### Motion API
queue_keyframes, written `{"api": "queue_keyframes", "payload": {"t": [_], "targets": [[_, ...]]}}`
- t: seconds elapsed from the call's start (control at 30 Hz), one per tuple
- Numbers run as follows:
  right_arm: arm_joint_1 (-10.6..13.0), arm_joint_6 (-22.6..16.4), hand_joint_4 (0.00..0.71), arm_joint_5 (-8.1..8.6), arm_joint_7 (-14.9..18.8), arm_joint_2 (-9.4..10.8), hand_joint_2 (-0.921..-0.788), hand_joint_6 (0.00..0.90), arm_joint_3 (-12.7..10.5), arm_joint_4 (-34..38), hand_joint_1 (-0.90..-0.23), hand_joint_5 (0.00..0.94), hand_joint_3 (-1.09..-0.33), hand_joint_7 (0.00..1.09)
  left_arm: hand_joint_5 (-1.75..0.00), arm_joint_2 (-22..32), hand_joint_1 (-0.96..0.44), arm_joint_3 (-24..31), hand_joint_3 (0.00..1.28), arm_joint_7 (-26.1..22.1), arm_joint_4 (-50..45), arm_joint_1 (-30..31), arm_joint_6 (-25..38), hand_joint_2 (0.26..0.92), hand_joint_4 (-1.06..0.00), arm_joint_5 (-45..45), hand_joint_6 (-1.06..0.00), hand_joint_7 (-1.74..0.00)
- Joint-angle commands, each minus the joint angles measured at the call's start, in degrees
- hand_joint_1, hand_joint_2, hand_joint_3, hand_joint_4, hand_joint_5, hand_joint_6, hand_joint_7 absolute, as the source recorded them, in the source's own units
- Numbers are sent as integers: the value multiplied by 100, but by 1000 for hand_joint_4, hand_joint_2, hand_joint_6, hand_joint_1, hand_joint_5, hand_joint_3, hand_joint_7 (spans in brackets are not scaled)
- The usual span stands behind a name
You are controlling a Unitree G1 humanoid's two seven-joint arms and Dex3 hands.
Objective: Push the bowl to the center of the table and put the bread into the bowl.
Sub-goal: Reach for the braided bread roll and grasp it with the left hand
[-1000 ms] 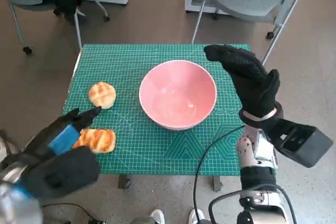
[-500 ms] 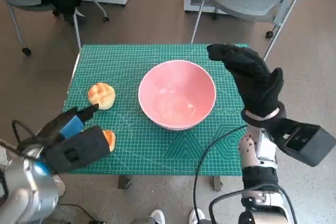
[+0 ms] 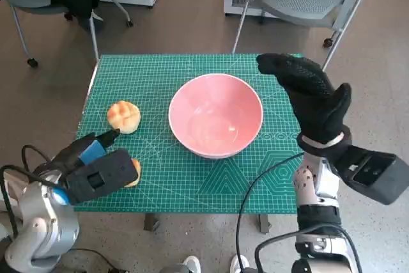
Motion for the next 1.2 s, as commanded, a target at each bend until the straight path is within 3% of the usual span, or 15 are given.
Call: {"api": "queue_keyframes", "payload": {"t": [0.03,1.2], "targets": [[163,87,58,-52,-36,-16,-921,-1,13,-5,-701,8,-843,270,-3,-39,-125,-89,2,-9,174,-113,-41,719,-78,96,-246,-6],[155,104,58,-20,-5,26,-921,-1,17,3,-692,4,-832,261,-3,-319,-110,-658,0,-78,1748,-477,-559,717,-83,111,-268,-5]]}}
